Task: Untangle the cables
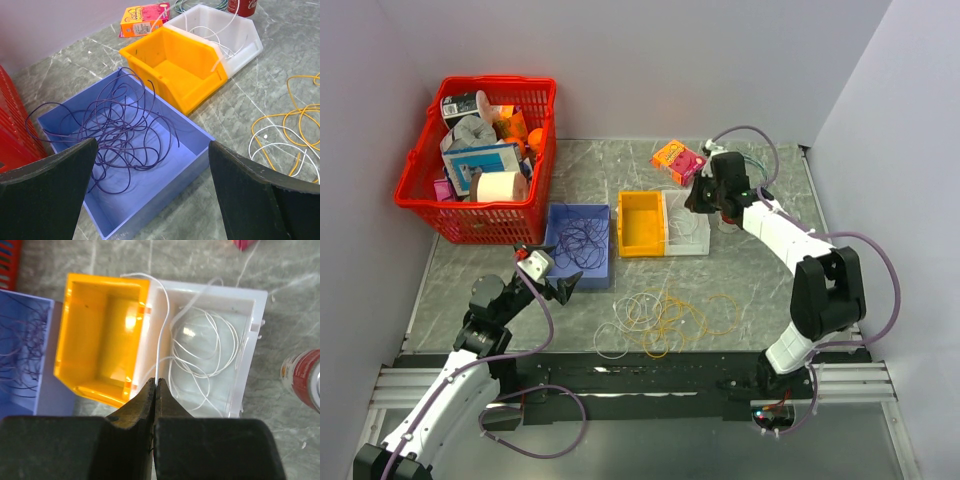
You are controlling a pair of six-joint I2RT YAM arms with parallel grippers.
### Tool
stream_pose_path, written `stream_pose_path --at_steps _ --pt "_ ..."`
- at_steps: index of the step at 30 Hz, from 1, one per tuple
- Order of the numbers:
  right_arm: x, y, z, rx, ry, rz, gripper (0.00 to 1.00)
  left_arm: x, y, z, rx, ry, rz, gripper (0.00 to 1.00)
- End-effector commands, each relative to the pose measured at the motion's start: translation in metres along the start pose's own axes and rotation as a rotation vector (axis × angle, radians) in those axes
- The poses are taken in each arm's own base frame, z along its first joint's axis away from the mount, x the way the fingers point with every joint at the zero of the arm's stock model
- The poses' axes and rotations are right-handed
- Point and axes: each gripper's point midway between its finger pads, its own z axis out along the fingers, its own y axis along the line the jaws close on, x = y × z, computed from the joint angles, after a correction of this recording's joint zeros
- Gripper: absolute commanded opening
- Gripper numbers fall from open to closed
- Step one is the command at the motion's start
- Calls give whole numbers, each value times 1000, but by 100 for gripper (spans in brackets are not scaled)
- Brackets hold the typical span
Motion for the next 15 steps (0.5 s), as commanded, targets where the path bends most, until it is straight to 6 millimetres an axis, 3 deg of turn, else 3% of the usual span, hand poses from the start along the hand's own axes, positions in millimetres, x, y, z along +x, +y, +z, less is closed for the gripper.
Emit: stream_pose_path --at_steps 1,9,15 --pt "-8 -1 0 18 -4 5 0 -4 1 0 0 -19 22 99" --pt "33 -10 2 60 100 39 0 -2 1 1 5 -14 20 99" --pt "45 -14 7 68 123 27 0 -1 0 1 11 -10 14 100"
